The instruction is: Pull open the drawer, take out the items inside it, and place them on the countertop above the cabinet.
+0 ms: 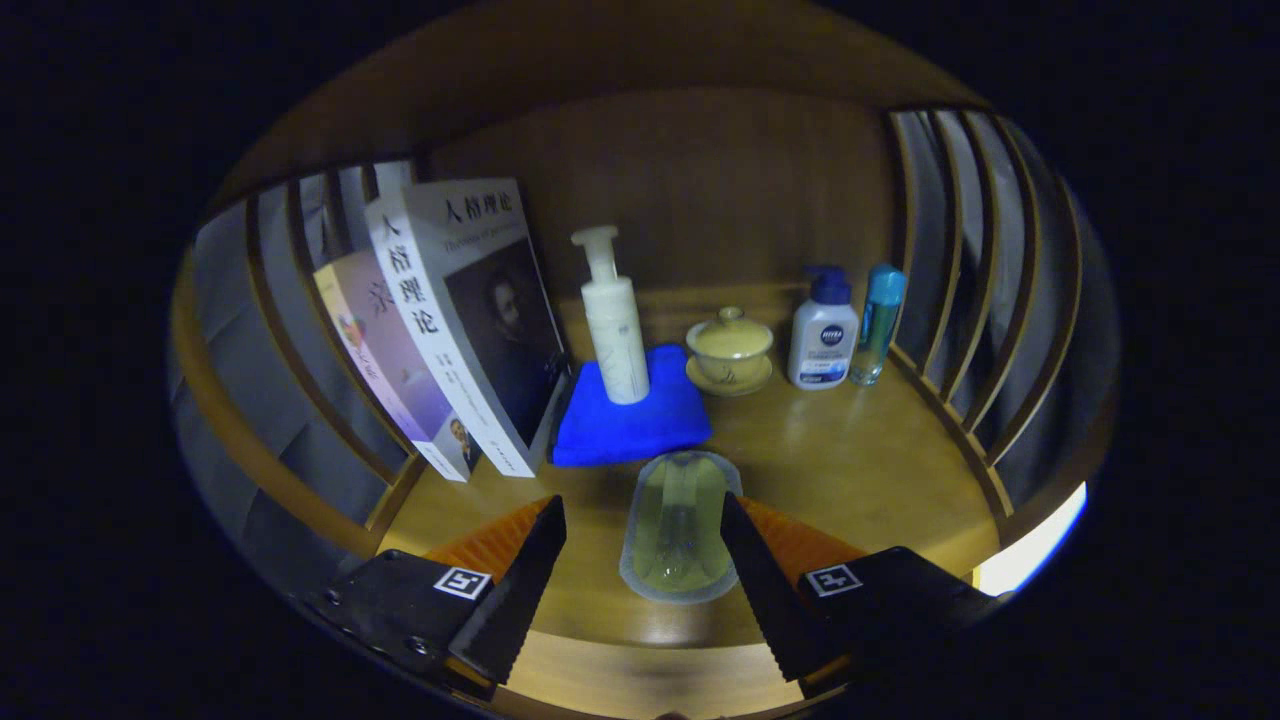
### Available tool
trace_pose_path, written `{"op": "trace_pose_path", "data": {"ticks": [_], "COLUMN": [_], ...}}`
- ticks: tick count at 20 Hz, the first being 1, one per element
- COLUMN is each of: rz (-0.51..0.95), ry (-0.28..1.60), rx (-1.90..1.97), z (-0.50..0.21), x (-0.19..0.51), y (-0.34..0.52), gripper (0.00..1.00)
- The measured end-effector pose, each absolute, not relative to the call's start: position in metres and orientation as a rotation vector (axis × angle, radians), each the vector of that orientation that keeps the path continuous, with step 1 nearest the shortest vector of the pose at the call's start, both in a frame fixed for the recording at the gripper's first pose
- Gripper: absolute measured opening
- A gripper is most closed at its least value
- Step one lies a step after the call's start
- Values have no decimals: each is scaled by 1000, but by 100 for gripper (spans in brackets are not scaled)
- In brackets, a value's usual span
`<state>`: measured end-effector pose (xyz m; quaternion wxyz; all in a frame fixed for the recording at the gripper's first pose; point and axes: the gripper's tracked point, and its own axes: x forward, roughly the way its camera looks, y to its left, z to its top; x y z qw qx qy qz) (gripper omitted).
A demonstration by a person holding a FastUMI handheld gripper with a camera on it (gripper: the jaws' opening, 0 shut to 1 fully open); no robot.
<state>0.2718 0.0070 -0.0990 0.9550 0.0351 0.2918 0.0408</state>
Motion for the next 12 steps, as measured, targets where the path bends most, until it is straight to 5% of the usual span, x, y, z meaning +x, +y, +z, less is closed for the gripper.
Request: {"op": "trace_pose_path", "data": {"ticks": [12], "rz": [159], "ry": [165], "rx": [-148], "z": [-41], "x": [147], "y": [26], "gripper": [99]}}
